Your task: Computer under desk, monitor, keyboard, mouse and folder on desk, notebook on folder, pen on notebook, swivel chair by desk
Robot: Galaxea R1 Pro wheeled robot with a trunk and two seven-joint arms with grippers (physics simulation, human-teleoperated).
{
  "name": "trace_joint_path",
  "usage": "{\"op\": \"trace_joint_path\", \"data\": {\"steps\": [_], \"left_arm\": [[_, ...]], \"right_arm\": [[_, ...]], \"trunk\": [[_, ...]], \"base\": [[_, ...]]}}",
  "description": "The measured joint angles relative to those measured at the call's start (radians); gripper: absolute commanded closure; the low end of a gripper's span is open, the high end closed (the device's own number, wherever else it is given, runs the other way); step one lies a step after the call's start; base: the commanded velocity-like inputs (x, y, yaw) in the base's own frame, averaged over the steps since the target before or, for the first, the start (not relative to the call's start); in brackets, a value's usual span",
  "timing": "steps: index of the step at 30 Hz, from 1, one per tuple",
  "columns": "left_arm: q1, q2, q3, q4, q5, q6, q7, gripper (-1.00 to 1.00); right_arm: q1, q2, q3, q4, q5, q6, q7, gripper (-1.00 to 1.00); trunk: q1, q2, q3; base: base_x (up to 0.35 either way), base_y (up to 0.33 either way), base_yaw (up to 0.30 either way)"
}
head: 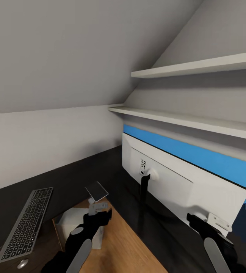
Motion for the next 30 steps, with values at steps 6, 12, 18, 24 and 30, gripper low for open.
{"op": "trace_joint_path", "data": {"steps": [6,12,18,24,30], "left_arm": [[0.000,0.015,0.001,-0.036,-0.001,0.001,-0.001,-1.00],[0.000,0.032,0.001,-0.047,0.000,0.001,-0.001,-1.00],[0.000,0.035,0.003,-0.050,0.001,0.002,-0.001,-1.00],[0.000,0.036,0.008,-0.052,0.001,0.002,-0.001,-1.00],[0.000,0.036,0.028,-0.053,0.001,0.002,-0.001,-1.00]], "right_arm": [[0.000,-0.001,-0.007,0.027,0.001,0.000,0.002,-1.00],[0.000,-0.019,-0.007,0.040,0.025,-0.041,0.006,-1.00],[0.000,-0.024,-0.006,0.065,0.075,-0.075,0.008,-1.00],[0.000,-0.024,-0.007,0.071,0.087,-0.080,0.009,-1.00],[-0.001,-0.025,-0.007,0.086,0.090,-0.081,0.009,-1.00]], "trunk": [[0.000,0.000,0.000],[0.000,0.000,0.000],[0.000,0.000,0.000],[0.000,0.000,0.000],[0.000,0.000,0.000]], "base": [[0.172,0.000,0.000],[0.164,0.000,0.000],[0.018,0.000,0.000],[0.002,0.000,0.000],[0.000,0.000,0.000]]}}
